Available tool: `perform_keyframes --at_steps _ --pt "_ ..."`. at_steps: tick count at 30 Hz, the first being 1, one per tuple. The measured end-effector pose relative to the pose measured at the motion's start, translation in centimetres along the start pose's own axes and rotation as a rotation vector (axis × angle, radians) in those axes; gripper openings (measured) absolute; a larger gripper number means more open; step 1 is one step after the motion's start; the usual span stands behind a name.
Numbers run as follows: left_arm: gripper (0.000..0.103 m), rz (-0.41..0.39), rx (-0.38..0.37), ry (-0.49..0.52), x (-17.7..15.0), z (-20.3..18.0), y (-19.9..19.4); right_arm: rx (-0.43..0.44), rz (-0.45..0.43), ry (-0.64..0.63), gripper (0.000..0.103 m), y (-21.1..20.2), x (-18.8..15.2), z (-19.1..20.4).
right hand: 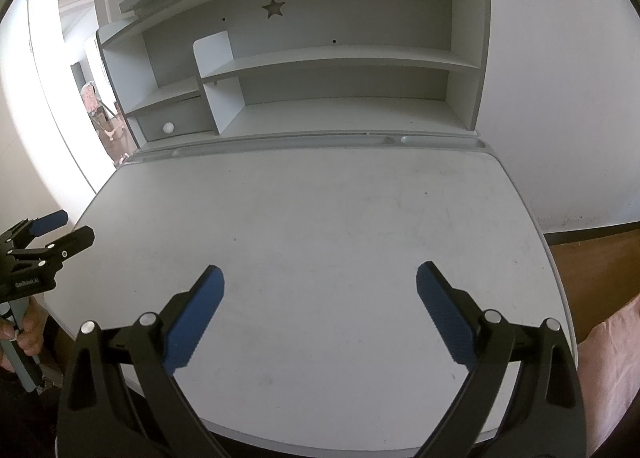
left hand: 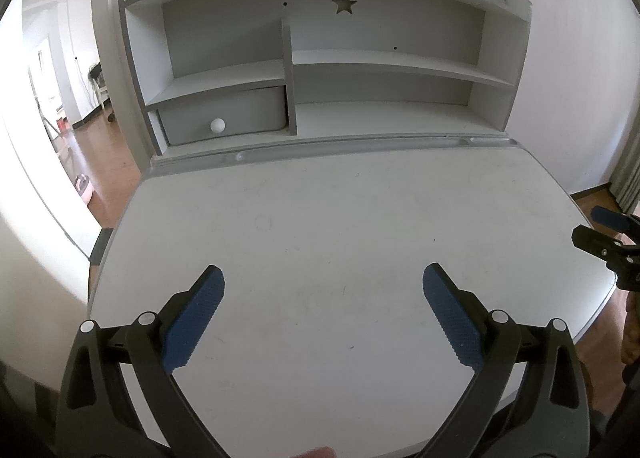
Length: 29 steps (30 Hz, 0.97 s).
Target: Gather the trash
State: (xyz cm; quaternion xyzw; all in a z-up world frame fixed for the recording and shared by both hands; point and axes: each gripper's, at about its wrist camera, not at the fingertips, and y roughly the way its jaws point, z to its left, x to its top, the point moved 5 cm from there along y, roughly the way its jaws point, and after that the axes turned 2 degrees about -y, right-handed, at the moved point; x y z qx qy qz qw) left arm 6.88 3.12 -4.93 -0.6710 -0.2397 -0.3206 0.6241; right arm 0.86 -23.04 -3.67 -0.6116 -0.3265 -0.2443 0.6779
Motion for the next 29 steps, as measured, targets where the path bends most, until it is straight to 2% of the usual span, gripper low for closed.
perform_keyframes --at_steps 29 --pt "0.096 0.003 0.011 0.01 -0.23 -0.12 -0.21 -0.003 0.002 0.003 0.093 -0.01 -0.08 -0.1"
